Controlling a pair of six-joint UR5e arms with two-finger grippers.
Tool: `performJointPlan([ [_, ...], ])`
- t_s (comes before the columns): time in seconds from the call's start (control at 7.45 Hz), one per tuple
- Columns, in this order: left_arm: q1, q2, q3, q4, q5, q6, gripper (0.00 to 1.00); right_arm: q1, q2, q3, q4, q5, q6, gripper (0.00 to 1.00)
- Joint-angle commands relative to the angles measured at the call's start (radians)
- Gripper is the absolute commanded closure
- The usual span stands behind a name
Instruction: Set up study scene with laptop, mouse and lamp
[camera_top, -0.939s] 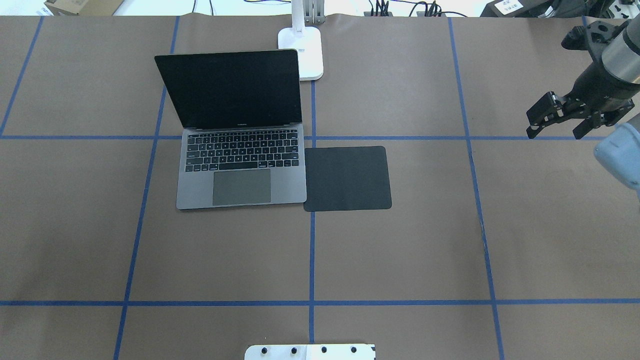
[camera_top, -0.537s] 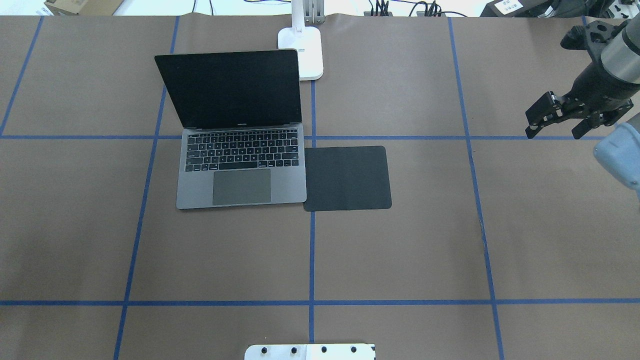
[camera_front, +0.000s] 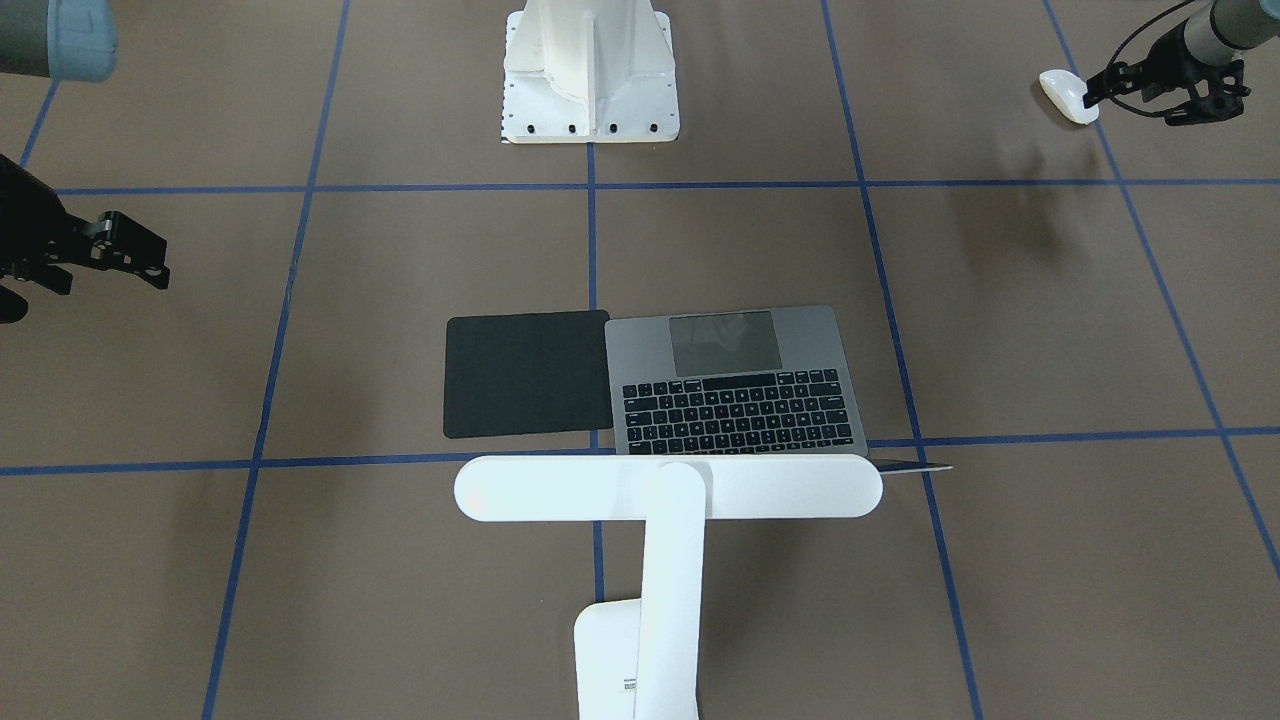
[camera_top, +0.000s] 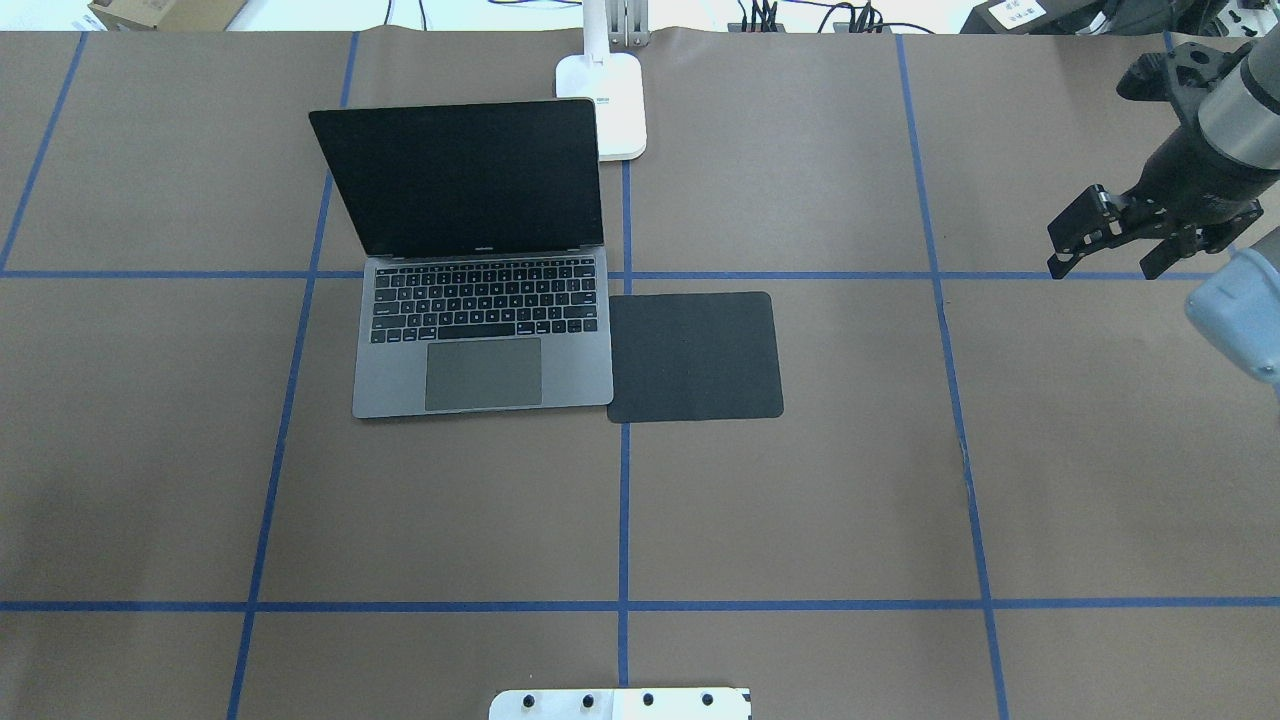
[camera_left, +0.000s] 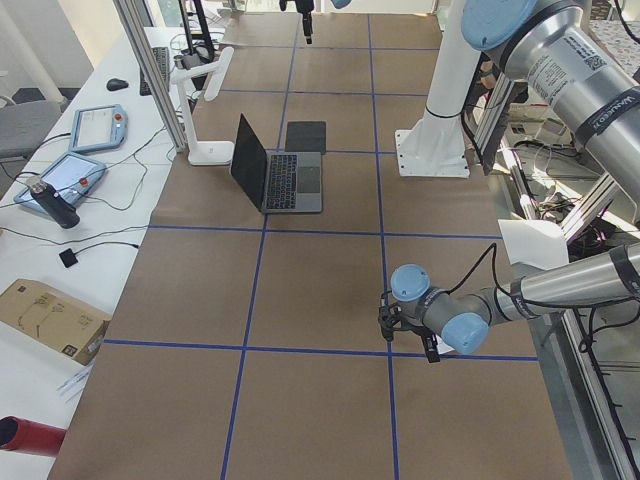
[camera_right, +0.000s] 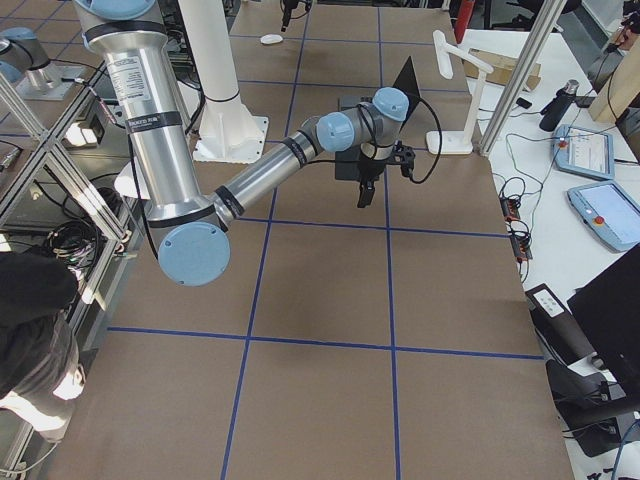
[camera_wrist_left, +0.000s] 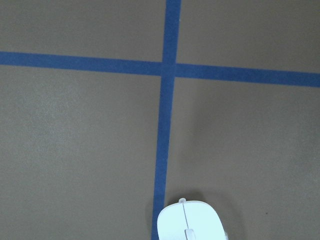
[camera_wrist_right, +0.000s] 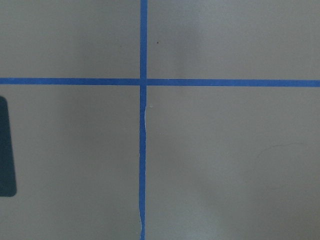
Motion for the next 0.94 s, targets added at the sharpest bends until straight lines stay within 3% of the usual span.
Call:
performJointPlan([
  [0.0, 0.066, -0.013, 0.004, -0.046, 0.000, -0.120, 0.00, 0.000, 0.000, 0.008, -0.001, 0.001, 0.000, 0.00],
  [0.54, 0.125, -0.038, 0.105, -0.158, 0.003, -0.174, 0.00, 0.000, 0.000, 0.010, -0.001, 0.001, 0.000, 0.00],
  [0.8, 0.212, -0.041, 0.105, -0.225, 0.006, -0.309, 0.00, 0.000, -0.002, 0.014, -0.002, 0.001, 0.000, 0.00],
])
